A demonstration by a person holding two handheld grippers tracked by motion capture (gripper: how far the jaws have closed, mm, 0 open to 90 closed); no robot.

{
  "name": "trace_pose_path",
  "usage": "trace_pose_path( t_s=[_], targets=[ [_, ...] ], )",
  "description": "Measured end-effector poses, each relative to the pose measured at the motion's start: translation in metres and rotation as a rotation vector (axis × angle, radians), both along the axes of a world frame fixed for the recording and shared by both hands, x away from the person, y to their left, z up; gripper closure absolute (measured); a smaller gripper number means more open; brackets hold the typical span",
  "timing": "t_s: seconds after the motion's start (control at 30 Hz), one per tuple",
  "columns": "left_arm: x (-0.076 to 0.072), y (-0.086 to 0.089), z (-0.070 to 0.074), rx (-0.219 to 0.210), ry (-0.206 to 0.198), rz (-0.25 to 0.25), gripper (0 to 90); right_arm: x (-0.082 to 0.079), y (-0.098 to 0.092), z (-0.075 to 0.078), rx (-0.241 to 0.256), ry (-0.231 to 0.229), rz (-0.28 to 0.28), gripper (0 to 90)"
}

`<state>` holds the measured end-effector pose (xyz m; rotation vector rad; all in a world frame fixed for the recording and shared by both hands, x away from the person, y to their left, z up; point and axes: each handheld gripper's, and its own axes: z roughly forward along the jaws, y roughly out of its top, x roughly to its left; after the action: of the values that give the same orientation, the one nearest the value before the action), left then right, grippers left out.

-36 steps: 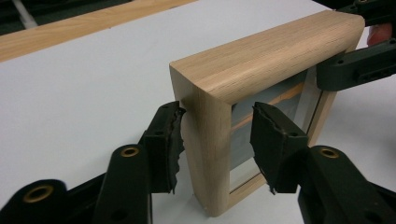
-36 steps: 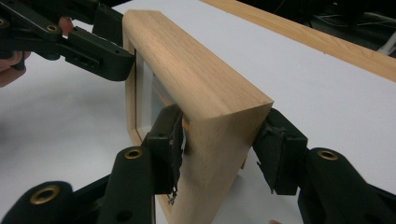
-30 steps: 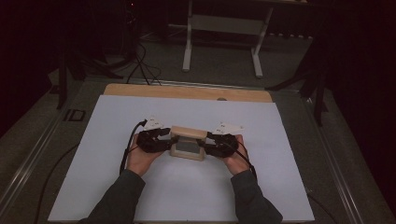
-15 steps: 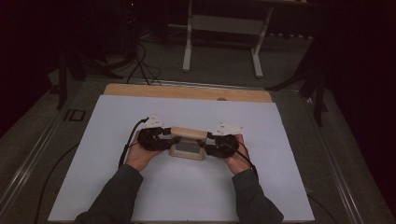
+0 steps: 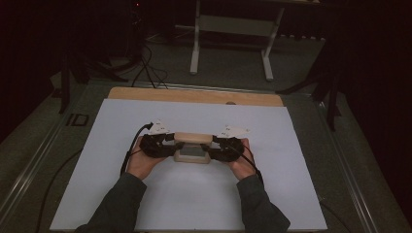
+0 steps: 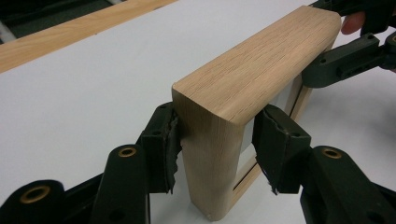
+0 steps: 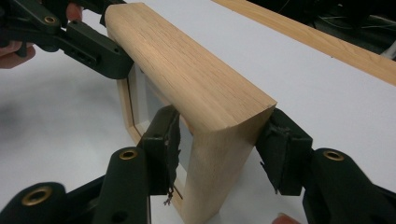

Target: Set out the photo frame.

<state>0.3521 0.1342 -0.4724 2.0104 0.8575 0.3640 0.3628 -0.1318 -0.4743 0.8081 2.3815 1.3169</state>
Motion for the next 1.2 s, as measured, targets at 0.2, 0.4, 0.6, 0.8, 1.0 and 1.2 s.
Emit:
trace_pose_path(
  t_s=[0.2, 0.4, 0.6, 0.8, 1.0, 1.2],
  targets=[
    [0.0, 0.001, 0.0, 0.001, 0.007, 0.02, 51.7, 0.004, 0.005, 0.001, -0.001, 0.01, -0.003, 49.6],
    [0.001, 0.001, 0.0, -0.005, 0.015, 0.036, 51.7, 0.006, 0.005, 0.0, 0.022, 0.025, -0.012, 48.8],
    [0.003, 0.0, -0.001, -0.025, 0.022, 0.046, 51.7, 0.009, 0.005, -0.001, 0.029, 0.031, -0.028, 47.3],
    [0.007, -0.002, -0.003, -0.052, 0.028, 0.058, 51.4, 0.012, 0.005, -0.002, 0.039, 0.044, -0.049, 46.5],
    [0.01, -0.002, -0.005, -0.061, 0.031, 0.067, 50.9, 0.014, 0.005, -0.003, 0.049, 0.051, -0.063, 46.3],
    [0.012, -0.002, -0.006, -0.07, 0.037, 0.081, 50.7, 0.016, 0.006, -0.003, 0.05, 0.062, -0.076, 45.9]
  ],
)
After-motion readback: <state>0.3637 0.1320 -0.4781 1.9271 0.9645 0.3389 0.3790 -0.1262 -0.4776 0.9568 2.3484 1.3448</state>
